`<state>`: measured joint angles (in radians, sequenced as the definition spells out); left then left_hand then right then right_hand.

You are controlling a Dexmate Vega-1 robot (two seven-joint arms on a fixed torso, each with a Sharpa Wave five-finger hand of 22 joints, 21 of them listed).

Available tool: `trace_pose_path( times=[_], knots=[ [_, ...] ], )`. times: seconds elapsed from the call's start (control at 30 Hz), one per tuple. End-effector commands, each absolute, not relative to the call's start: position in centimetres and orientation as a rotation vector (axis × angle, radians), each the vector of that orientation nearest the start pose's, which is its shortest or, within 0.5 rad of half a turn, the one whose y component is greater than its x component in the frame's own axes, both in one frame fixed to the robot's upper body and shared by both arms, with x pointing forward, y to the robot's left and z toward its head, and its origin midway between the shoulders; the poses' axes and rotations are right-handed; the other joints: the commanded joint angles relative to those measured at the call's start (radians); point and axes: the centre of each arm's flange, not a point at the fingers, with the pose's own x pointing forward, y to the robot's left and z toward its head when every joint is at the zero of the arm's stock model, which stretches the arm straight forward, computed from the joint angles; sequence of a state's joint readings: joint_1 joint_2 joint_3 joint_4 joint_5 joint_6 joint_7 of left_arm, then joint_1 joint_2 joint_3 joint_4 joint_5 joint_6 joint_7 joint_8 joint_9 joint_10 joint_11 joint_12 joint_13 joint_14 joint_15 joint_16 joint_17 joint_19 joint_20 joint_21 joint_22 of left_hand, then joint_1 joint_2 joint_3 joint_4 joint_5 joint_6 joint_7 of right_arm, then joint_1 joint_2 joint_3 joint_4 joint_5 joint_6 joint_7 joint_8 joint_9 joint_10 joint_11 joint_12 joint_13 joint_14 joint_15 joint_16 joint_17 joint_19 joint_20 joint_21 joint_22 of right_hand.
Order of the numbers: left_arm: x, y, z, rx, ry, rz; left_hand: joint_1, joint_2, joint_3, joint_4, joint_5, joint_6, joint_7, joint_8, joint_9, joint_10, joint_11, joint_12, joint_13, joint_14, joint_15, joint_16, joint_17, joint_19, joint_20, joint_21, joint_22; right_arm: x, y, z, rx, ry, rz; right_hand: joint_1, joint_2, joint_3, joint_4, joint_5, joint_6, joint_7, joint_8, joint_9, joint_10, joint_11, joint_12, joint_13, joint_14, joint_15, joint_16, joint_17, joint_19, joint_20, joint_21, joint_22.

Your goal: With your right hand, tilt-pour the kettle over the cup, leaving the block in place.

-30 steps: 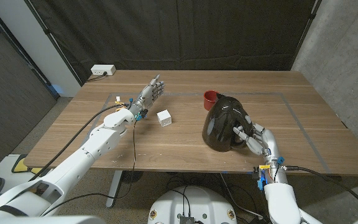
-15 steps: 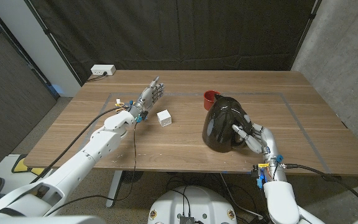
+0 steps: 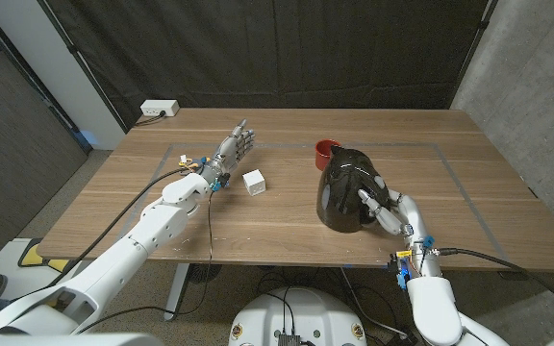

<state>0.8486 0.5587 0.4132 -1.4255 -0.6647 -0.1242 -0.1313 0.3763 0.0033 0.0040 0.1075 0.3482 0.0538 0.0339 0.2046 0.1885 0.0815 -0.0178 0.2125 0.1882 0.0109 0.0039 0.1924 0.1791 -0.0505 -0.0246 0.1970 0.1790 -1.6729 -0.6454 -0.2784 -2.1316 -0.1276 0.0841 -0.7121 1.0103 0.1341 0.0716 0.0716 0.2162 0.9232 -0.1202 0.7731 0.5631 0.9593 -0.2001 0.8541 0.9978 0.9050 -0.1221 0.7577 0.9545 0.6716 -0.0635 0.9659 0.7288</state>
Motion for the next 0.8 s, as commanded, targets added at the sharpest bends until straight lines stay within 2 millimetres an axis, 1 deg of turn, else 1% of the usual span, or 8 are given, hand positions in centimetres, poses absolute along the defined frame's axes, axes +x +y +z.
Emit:
trace_pose_path(
  times=[0.03, 0.1, 0.2, 0.3, 0.5, 0.67, 0.73, 0.8],
  knots=[
    [63.8, 24.08, -2.96, 0.046, -0.488, -0.405, 0.006, 0.005, -0.003, 0.001, 0.0, 0.01, 0.0, 0.004, 0.002, 0.007, 0.0, -0.003, 0.004, 0.009, -0.001, 0.0, 0.005, -0.005, 0.001, 0.004, 0.003, 42.29, -23.43, -16.86, -0.453, -0.663, -0.191, -0.122, 0.075, 0.048, 0.062, 0.01, 0.017, -0.028, 0.014, 0.026, -0.006, 0.001, 0.002, 0.03, -0.007, -0.095, -0.002, 0.019, -0.013, -0.153, 0.017, 0.007],
    [63.75, 23.97, -2.92, 0.049, -0.489, -0.408, 0.006, 0.006, -0.003, 0.001, 0.0, 0.01, 0.001, 0.004, 0.002, 0.008, 0.0, -0.002, 0.004, 0.009, -0.002, 0.0, 0.005, -0.005, 0.0, 0.003, 0.003, 42.3, -23.44, -16.87, -0.446, -0.669, -0.193, -0.127, 0.074, 0.06, 0.07, 0.011, 0.017, -0.027, 0.014, 0.027, -0.008, 0.001, 0.001, 0.036, -0.01, -0.096, -0.003, 0.024, -0.018, -0.154, 0.019, 0.008],
    [63.67, 23.88, -2.85, 0.052, -0.49, -0.408, 0.006, 0.007, -0.003, 0.001, 0.0, 0.01, 0.0, 0.004, 0.002, 0.01, 0.0, -0.002, 0.004, 0.009, -0.002, 0.0, 0.005, -0.005, 0.0, 0.004, 0.003, 42.3, -23.47, -16.88, -0.443, -0.682, -0.189, -0.13, 0.073, 0.069, 0.074, 0.012, 0.015, -0.027, 0.012, 0.027, -0.013, 0.0, -0.004, 0.037, -0.015, -0.097, -0.007, 0.025, -0.022, -0.154, 0.021, 0.008],
    [63.62, 23.85, -2.78, 0.054, -0.491, -0.408, 0.007, 0.007, -0.004, 0.001, -0.001, 0.009, 0.0, 0.003, 0.002, 0.009, 0.001, -0.003, 0.004, 0.009, -0.002, -0.001, 0.005, -0.005, 0.0, 0.004, 0.003, 42.28, -23.54, -16.9, -0.431, -0.69, -0.192, -0.129, 0.073, 0.077, 0.075, 0.013, 0.015, -0.026, 0.012, 0.026, -0.014, -0.001, -0.006, 0.038, -0.017, -0.098, -0.009, 0.026, -0.025, -0.154, 0.022, 0.009],
    [63.57, 23.85, -2.62, 0.053, -0.499, -0.405, 0.007, 0.009, -0.005, 0.001, -0.001, 0.012, 0.0, 0.003, 0.002, 0.009, 0.002, -0.003, 0.004, 0.01, -0.002, -0.001, 0.005, -0.005, 0.0, 0.004, 0.003, 42.11, -23.8, -16.73, -0.423, -0.702, -0.202, -0.133, 0.068, 0.104, 0.079, 0.015, 0.009, -0.027, 0.014, 0.035, -0.01, -0.001, -0.013, 0.04, -0.016, -0.098, -0.013, 0.031, -0.033, -0.154, 0.03, 0.011],
    [63.48, 23.88, -2.42, 0.055, -0.506, -0.403, 0.008, 0.009, -0.005, 0.001, -0.001, 0.011, 0.0, 0.003, 0.002, 0.01, 0.002, -0.003, 0.004, 0.01, -0.002, -0.001, 0.005, -0.005, 0.0, 0.004, 0.003, 41.99, -24.07, -16.36, -0.426, -0.721, -0.207, -0.139, 0.067, 0.115, 0.083, 0.015, 0.01, -0.031, 0.019, 0.042, -0.003, -0.001, -0.011, 0.047, -0.013, -0.097, -0.014, 0.035, -0.035, -0.154, 0.036, 0.012],
    [63.4, 23.97, -2.32, 0.055, -0.509, -0.4, 0.008, 0.01, -0.006, 0.001, -0.001, 0.012, 0.0, 0.003, 0.002, 0.01, 0.002, -0.003, 0.004, 0.01, -0.002, -0.001, 0.005, -0.005, 0.0, 0.004, 0.003, 42.02, -24.21, -16.29, -0.412, -0.726, -0.203, -0.14, 0.067, 0.119, 0.083, 0.015, 0.014, -0.028, 0.021, 0.044, 0.001, -0.001, -0.011, 0.048, -0.011, -0.098, -0.013, 0.036, -0.034, -0.154, 0.037, 0.013],
    [63.29, 24.1, -2.21, 0.056, -0.513, -0.395, 0.009, 0.01, -0.006, 0.001, -0.001, 0.013, -0.001, 0.003, 0.002, 0.011, 0.001, -0.002, 0.004, 0.011, -0.002, -0.001, 0.005, -0.005, 0.001, 0.004, 0.003, 42.1, -24.34, -16.28, -0.391, -0.731, -0.196, -0.141, 0.067, 0.128, 0.083, 0.015, 0.023, -0.022, 0.023, 0.04, 0.01, 0.0, -0.013, 0.044, -0.006, -0.099, -0.014, 0.036, -0.033, -0.154, 0.042, 0.014]
  ],
)
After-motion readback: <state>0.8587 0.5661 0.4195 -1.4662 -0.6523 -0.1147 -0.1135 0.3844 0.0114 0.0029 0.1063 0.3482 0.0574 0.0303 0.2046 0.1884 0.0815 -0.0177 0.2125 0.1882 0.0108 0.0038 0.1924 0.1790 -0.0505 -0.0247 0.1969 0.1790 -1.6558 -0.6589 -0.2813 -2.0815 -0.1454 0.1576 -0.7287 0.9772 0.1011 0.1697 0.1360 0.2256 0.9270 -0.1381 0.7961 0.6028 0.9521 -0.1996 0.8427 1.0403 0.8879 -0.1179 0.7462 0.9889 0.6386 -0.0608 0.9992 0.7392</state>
